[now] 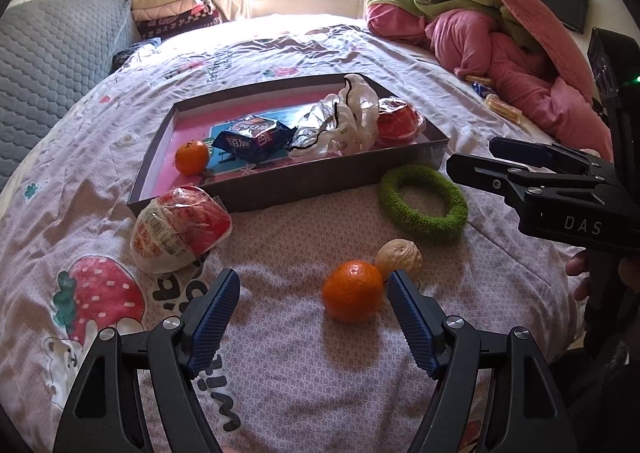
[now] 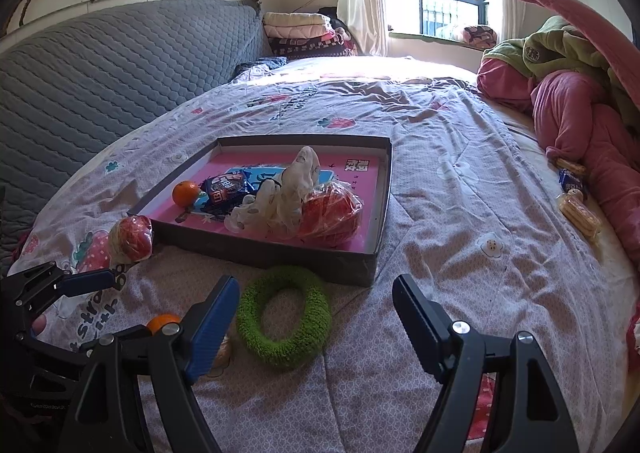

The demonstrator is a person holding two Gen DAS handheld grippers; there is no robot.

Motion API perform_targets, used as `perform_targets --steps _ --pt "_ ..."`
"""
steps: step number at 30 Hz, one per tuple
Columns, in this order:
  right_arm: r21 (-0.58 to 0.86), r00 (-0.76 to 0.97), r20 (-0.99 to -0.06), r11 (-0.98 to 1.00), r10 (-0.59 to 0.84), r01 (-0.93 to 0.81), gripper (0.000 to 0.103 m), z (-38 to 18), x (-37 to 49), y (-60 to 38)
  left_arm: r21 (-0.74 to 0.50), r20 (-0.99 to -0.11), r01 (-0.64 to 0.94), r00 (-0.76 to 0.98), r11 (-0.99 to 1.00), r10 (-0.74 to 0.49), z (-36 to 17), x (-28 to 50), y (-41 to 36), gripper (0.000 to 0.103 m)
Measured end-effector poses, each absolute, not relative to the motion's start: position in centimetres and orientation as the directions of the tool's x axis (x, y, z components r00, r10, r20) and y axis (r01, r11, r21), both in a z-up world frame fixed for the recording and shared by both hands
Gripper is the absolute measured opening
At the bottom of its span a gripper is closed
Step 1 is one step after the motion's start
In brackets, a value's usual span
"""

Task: Organize objects
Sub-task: 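Withdraw both tools from the tray toward the orange and green fuzzy ring on the bed, then grasp the mandarin orange with left tool while right tool grasps the green fuzzy ring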

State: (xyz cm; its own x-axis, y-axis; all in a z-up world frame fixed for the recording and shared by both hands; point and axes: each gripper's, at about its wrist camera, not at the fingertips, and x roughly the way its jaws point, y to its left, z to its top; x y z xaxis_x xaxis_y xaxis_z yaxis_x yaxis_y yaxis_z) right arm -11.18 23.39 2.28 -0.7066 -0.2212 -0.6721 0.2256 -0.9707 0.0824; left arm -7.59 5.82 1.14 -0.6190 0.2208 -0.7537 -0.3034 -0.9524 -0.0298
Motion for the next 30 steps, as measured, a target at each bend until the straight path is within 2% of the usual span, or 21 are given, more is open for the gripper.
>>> perform_targets --steps 30 --pt "0.048 -0.621 -0.760 -0.969 -0.192 0.241 0.078 -0.1 -11.8 22.5 -0.012 -0.828 -0.319 -0.529 -0.948 0.188 -1.7 -8.5 6.8 0.077"
